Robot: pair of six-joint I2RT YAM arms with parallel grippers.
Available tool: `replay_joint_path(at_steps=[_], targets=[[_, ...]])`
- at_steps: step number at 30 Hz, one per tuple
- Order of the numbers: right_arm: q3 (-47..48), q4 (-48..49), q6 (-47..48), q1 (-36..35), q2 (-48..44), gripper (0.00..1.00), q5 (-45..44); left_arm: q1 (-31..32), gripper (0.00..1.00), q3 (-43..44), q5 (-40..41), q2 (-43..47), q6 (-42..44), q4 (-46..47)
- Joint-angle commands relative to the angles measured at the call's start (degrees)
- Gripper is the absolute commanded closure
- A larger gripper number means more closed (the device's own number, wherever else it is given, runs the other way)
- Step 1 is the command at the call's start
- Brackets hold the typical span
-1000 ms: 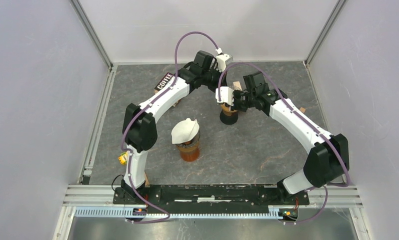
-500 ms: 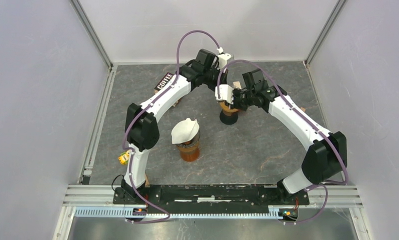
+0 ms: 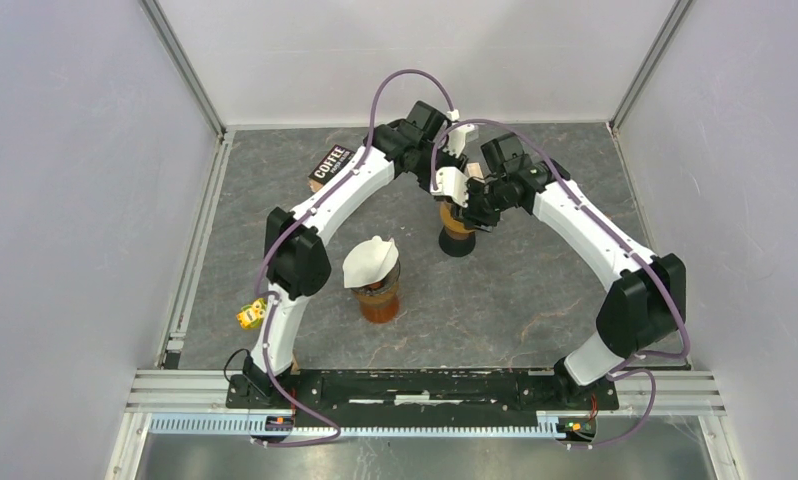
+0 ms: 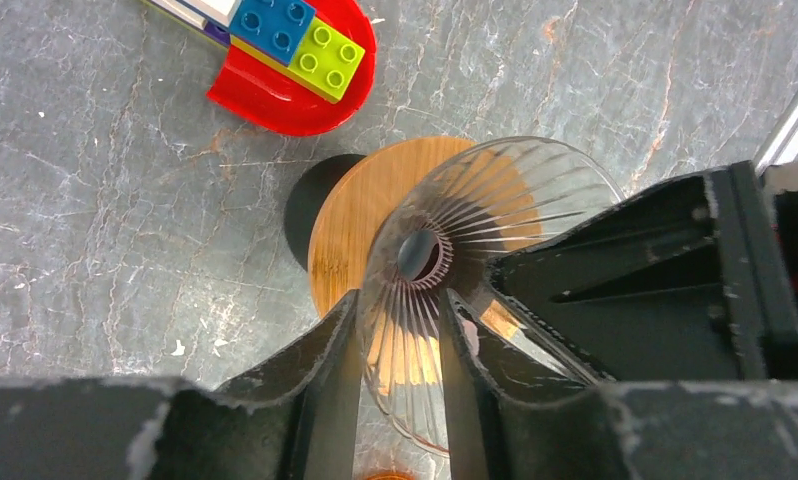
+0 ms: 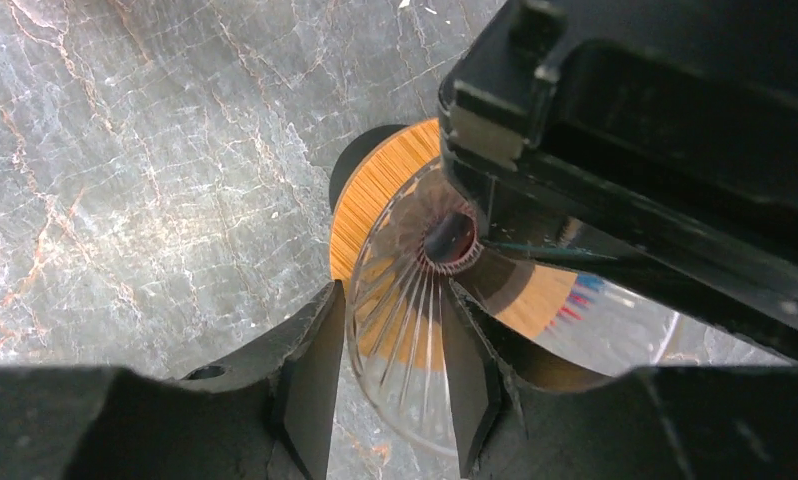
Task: Place the coffee filter in the dripper
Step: Place the coffee dripper in the dripper holder.
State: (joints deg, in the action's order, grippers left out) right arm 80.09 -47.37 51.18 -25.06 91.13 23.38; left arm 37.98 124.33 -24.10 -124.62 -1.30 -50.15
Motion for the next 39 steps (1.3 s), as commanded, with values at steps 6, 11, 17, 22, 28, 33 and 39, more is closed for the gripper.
replay_joint_path(at_steps=[6,11,17,22,28,33,39], targets=[[9.3,-7.3,-2.4,0.4,0.2,0.45,-0.8,-2.2,0.44,15.1,0.2,-3.3,3.2,-9.6],[9.6,-8.8,-2.2,0.4,-0.9,0.35,0.4,-2.6,0.36,16.4,-0.2,-1.8,4.7,-10.9],[6.1,-5.4,-3.8,0.4,-7.6,0.28,1.0,-9.8,0.30,9.9,-2.8,5.6,2.7,-11.3],[0.7,1.0,-6.4,0.4,-13.1,0.28,0.9,-21.5,0.28,-22.1,1.2,24.2,-1.2,7.3],[-2.9,5.9,-9.2,0.4,-16.2,0.29,1.2,-33.5,0.27,-48.5,4.5,36.1,-5.3,24.0],[-3.8,6.3,-10.6,0.4,-16.9,0.30,2.5,-39.2,0.35,-57.8,3.4,34.3,-10.8,33.8],[-5.6,6.0,-10.7,0.4,-17.9,0.30,1.7,-41.1,0.39,-59.3,1.1,27.1,-16.3,40.6]])
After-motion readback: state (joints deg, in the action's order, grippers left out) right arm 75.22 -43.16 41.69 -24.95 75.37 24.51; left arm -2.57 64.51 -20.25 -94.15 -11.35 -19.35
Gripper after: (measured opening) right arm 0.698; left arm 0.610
